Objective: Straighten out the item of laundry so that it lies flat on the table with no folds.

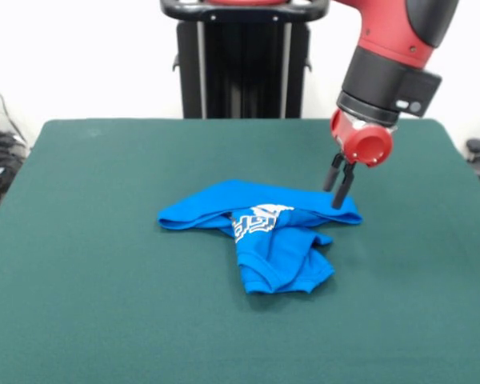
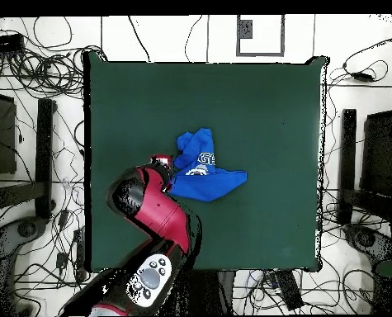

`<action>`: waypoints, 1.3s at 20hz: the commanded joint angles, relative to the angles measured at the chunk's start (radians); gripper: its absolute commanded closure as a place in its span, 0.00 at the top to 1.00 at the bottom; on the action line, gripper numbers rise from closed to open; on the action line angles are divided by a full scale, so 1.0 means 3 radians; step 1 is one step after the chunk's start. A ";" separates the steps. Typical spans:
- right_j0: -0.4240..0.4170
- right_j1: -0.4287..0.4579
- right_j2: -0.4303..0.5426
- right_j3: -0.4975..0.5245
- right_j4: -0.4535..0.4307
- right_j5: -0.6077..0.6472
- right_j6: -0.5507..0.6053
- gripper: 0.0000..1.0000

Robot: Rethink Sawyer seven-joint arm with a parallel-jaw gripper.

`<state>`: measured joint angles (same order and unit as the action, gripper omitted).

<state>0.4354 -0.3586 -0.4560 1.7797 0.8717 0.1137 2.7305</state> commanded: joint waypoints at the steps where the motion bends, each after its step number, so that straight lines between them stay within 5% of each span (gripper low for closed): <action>1: -0.0029 0.0089 0.0496 0.0019 0.0000 -0.0071 0.0556 1.00; 26: -0.0102 0.0319 0.0551 -0.0066 -0.0102 -0.0133 0.0411 1.00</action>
<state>0.4294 -0.3415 -0.4335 1.7795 0.8719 0.1096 2.7305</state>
